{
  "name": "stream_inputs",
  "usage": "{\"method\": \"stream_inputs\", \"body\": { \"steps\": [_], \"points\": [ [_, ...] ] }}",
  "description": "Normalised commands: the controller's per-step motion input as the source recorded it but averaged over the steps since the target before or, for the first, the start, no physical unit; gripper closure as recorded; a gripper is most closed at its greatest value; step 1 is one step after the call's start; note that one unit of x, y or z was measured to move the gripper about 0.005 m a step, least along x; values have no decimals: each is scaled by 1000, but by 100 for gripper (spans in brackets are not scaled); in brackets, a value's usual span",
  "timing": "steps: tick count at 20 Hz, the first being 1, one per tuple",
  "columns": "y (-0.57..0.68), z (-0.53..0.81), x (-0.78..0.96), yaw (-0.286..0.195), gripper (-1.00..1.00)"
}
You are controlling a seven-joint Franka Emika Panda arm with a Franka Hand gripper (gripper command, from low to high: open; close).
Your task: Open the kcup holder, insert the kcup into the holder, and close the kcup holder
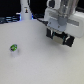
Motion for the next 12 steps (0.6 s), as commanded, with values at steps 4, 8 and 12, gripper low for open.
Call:
{"method": "stream_inputs", "body": {
  "steps": [4, 8, 12],
  "points": [
    [-155, 130, 278, -28, -100],
    [-115, 124, 81, 8, -100],
    [-232, 364, 74, -67, -100]
  ]
}}
